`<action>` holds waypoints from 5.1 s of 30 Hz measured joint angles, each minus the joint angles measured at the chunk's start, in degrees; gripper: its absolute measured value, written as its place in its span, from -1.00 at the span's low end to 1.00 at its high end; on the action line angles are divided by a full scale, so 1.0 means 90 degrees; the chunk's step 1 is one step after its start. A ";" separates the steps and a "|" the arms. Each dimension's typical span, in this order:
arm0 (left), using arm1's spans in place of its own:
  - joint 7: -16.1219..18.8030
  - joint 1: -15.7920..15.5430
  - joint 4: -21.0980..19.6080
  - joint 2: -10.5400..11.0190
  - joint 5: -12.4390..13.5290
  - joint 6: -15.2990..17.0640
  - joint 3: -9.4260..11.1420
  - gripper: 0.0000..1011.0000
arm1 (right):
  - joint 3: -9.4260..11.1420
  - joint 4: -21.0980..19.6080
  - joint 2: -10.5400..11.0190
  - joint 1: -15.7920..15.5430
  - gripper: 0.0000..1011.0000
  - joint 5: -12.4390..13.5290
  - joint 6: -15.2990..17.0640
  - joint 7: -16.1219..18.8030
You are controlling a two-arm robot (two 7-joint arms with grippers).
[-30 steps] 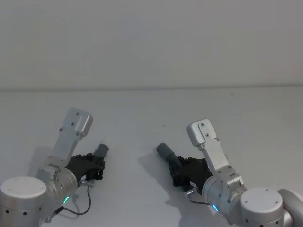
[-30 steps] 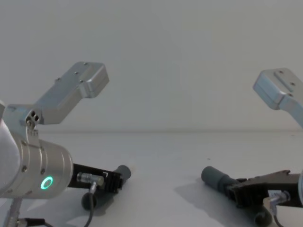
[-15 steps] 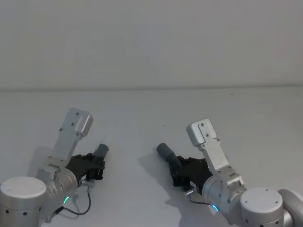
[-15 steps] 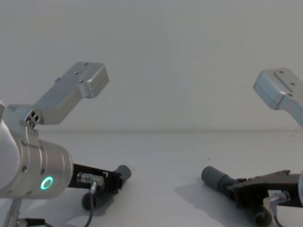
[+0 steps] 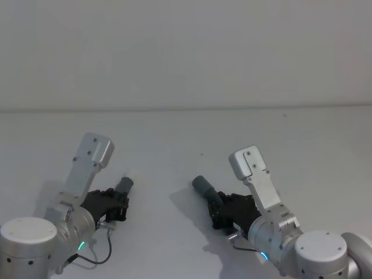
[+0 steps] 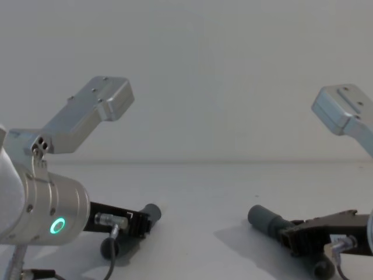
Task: Use both hands to pick up one end of the pipe from the table, align the ends, and insert them.
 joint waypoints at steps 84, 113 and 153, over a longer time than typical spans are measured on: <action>-0.4313 -0.1290 0.1091 0.1802 -0.0292 -0.6009 -0.0521 -0.48 | -0.0882 -0.0608 0.2582 0.0403 -0.62 -0.3239 -0.2544 0.0161; -0.7128 -0.2617 0.2748 0.1775 -0.0841 -0.8973 0.0633 -0.48 | -0.0816 0.0107 0.4083 0.0865 -0.62 -0.5315 -0.4236 -0.0599; -0.7924 -0.3508 0.4019 0.1409 -0.0598 -1.0489 0.1071 -0.48 | -0.0540 -0.0748 0.4726 0.0504 -0.62 -0.4533 -0.4580 0.0331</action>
